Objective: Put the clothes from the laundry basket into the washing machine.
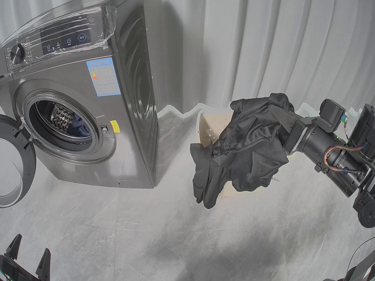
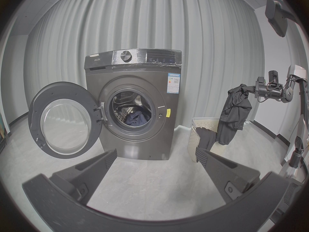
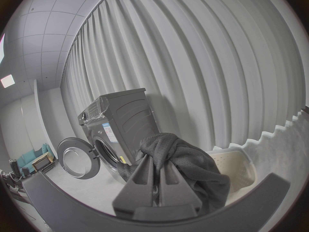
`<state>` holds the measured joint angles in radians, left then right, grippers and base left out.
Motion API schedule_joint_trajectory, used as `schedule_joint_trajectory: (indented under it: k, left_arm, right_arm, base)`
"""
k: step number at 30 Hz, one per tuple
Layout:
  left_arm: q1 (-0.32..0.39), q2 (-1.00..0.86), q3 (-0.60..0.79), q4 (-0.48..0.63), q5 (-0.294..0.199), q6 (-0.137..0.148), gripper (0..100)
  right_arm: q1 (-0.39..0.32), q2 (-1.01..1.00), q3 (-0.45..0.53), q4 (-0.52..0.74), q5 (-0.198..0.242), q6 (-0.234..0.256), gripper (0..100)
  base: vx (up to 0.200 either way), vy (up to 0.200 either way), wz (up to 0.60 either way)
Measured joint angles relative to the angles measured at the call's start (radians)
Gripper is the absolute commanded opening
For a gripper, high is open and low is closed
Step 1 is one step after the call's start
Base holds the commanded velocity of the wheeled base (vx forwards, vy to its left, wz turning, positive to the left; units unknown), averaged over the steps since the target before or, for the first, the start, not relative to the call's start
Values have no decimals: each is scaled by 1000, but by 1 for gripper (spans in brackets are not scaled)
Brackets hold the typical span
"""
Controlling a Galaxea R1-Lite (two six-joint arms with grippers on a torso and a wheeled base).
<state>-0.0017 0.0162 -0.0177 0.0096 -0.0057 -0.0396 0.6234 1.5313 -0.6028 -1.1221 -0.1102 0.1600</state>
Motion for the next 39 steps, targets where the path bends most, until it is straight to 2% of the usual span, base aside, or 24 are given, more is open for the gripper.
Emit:
schedule_joint_trajectory:
  k: [14, 23, 32, 39]
  left_arm:
    - [0, 0, 0, -1, 0, 0, 100]
    - [0, 0, 0, 0, 1, 0, 100]
    - [0, 0, 0, -1, 1, 0, 100]
    - [0, 0, 0, 0, 1, 0, 100]
  right_arm:
    - [19, 1, 10, -2, 7, 1, 0]
    - [41, 3, 26, -5, 22, 1, 0]
    - [42, 3, 24, -6, 21, 2, 0]
    - [41, 4, 26, -6, 20, 3, 0]
  base:
    - [0, 200, 0]
    - [0, 0, 0]
    - [-200, 0, 0]
    - [0, 0, 0]
